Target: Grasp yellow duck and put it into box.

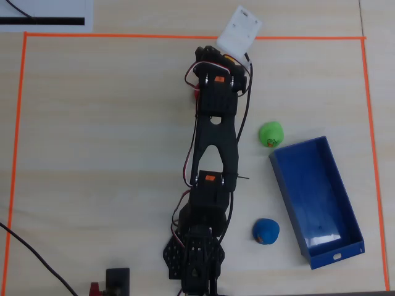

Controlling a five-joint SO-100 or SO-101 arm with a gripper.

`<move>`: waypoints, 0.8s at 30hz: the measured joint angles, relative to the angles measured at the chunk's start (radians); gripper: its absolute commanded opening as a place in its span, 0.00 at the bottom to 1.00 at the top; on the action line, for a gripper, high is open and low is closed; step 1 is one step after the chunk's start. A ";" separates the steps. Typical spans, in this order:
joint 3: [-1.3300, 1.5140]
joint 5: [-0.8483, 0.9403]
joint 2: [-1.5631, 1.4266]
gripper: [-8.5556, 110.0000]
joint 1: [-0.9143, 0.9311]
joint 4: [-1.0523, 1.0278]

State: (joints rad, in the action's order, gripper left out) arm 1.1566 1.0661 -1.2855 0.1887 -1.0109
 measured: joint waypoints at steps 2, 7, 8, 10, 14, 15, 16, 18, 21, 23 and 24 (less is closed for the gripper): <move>-0.061 0.000 0.054 0.30 0.008 0.000; -0.183 0.000 0.189 0.32 0.028 -0.003; -0.192 0.000 0.207 0.33 0.031 -0.003; -0.193 0.000 0.232 0.34 0.038 -0.006; -0.193 0.020 0.273 0.34 0.058 -0.009; -0.193 0.028 0.284 0.34 0.066 -0.009; -0.193 0.034 0.295 0.34 0.072 -0.009; -0.196 0.049 0.318 0.34 0.087 -0.008; -0.224 0.069 0.351 0.34 0.109 -0.008; -0.242 0.074 0.371 0.34 0.120 -0.008; -0.249 0.077 0.379 0.34 0.124 -0.008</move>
State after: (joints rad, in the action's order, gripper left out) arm 0.9081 1.1428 -0.9066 0.3129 -1.0186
